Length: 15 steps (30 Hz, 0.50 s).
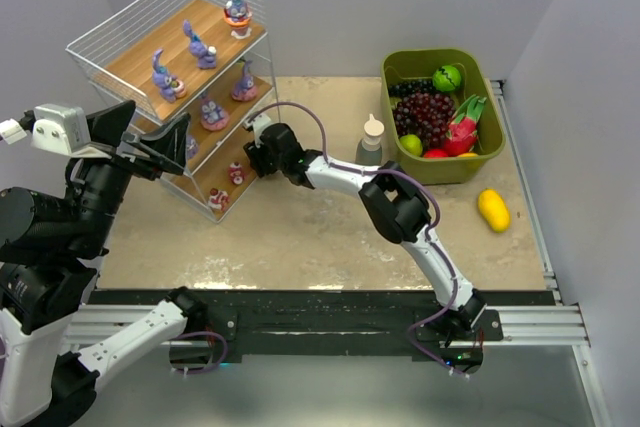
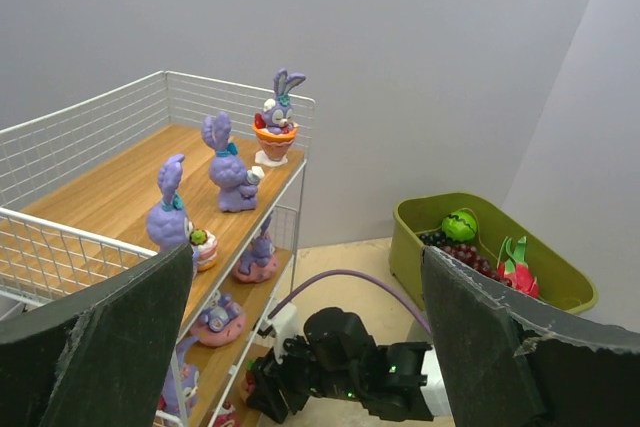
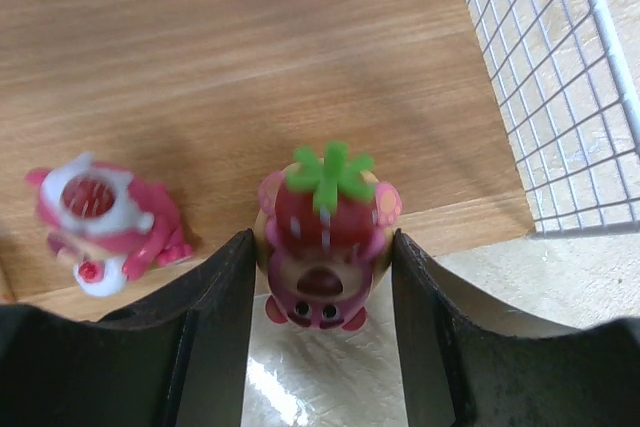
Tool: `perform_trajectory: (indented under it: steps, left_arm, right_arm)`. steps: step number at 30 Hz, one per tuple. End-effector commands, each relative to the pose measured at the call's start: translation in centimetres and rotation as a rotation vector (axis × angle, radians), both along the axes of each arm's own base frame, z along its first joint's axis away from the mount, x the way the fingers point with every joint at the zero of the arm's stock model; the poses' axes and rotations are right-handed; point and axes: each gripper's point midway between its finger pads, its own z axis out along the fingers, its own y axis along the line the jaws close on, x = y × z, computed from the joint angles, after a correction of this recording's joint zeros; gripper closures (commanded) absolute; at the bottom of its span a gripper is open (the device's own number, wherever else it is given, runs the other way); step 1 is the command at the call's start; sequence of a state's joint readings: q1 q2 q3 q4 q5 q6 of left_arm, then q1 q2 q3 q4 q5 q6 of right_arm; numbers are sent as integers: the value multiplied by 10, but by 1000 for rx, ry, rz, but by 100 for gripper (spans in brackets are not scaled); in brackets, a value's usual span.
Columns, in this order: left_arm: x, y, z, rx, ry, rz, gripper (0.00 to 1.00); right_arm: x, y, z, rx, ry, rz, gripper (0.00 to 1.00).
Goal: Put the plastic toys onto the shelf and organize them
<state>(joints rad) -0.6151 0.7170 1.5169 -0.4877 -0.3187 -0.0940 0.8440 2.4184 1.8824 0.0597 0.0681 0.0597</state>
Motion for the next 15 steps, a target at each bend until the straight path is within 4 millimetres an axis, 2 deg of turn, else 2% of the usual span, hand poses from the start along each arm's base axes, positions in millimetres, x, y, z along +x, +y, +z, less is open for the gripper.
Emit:
perform_trajectory:
  steps: [1, 8, 12, 15]
  left_arm:
    - [-3, 4, 14, -36, -29, 7, 1]
    - [-2, 3, 15, -34, -26, 9, 0]
    - [-2, 5, 16, -34, -29, 12, 0]
    - [-2, 5, 16, -34, -27, 15, 1]
  right_arm:
    - [14, 4, 30, 14, -75, -21, 75]
    - [23, 0, 21, -1, -82, -77, 68]
    - [28, -4, 19, -1, -84, -119, 50]
    - [27, -4, 22, 5, -90, -120, 44]
